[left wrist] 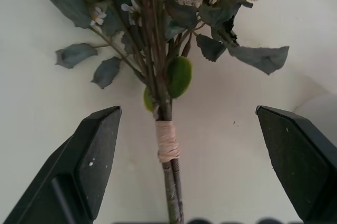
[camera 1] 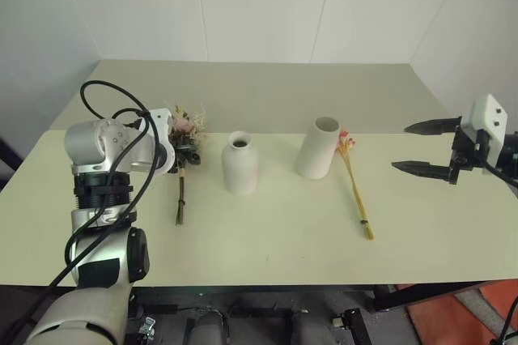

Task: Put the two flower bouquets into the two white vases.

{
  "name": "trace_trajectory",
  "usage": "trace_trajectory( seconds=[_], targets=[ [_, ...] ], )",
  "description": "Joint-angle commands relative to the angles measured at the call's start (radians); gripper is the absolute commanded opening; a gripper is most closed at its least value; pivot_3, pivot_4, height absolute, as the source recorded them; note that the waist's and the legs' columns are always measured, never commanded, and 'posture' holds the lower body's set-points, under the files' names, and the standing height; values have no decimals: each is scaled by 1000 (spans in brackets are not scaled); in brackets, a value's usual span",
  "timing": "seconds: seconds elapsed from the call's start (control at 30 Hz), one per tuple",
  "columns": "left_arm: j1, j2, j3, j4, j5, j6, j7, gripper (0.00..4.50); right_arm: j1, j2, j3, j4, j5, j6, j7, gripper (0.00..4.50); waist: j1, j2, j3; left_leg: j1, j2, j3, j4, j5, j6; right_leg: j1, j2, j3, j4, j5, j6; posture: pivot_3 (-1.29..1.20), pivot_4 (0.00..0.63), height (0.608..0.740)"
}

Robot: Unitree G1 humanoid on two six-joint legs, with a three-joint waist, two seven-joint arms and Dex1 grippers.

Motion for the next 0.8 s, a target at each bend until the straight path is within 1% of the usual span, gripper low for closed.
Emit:
trace_trajectory(
  seconds=[0.03,0.2,0.23,0.27,0.3,0.33,0.47,0.53,0.63,0.67,0.7,0.8],
  targets=[
    [-55,10,-34,53,44,-34,-32,4457,15,-28,-55,-66,42,25,-14,4500,-3,0,0,0,0,0,0,0,0,0,0,0,0,0,0,0,150,740],
    [-66,17,-79,136,80,-53,-91,4457,53,-44,-85,-100,67,47,-26,4500,-1,0,0,0,0,0,0,0,0,0,0,0,0,0,1,0,150,740],
    [-68,15,-75,151,82,-55,-101,4166,59,-46,-90,-104,68,47,-28,4500,0,0,0,0,0,0,0,0,0,0,0,0,0,0,1,0,150,740],
    [-70,12,-70,172,89,-62,-105,4074,63,-47,-93,-108,69,48,-29,4500,0,0,0,0,0,0,0,0,0,0,0,0,0,0,1,0,150,740],
    [-71,9,-64,194,96,-69,-109,3873,67,-47,-95,-111,69,50,-30,4500,0,0,0,0,0,0,0,0,0,0,0,0,0,0,1,0,150,740],
    [-73,5,-47,218,97,-71,-115,3533,69,-47,-96,-114,69,50,-32,4500,0,0,0,0,0,0,0,0,0,0,0,0,0,0,1,0,150,740],
    [-73,-3,-45,249,123,-93,-116,2200,73,-47,-94,-118,75,49,-37,4500,1,0,0,0,0,0,0,0,0,0,0,0,0,-1,2,0,150,740],
    [-80,-6,-38,252,137,-109,-110,1562,70,-48,-91,-114,76,46,-38,4500,1,0,0,0,-1,0,0,0,0,0,-1,0,0,-1,2,0,150,740],
    [-85,-10,-33,250,147,-122,-112,477,62,-50,-86,-104,72,40,-35,4500,2,0,0,0,-1,0,0,0,0,0,-1,0,0,-1,2,0,150,740],
    [-85,-12,-28,250,147,-127,-115,189,58,-51,-84,-98,70,36,-34,4500,2,0,0,0,-1,0,0,0,0,0,-1,0,0,-1,2,0,150,740],
    [-85,-15,-17,253,150,-132,-107,109,54,-50,-81,-94,69,43,-37,4500,2,0,0,0,0,0,0,0,0,0,-1,0,0,-1,2,0,150,740],
    [-80,-28,26,250,154,-141,-88,109,44,-52,-71,-84,61,49,-38,4500,2,-1,0,0,-1,0,0,0,0,0,-1,0,0,-1,2,0,150,740]
  ],
)
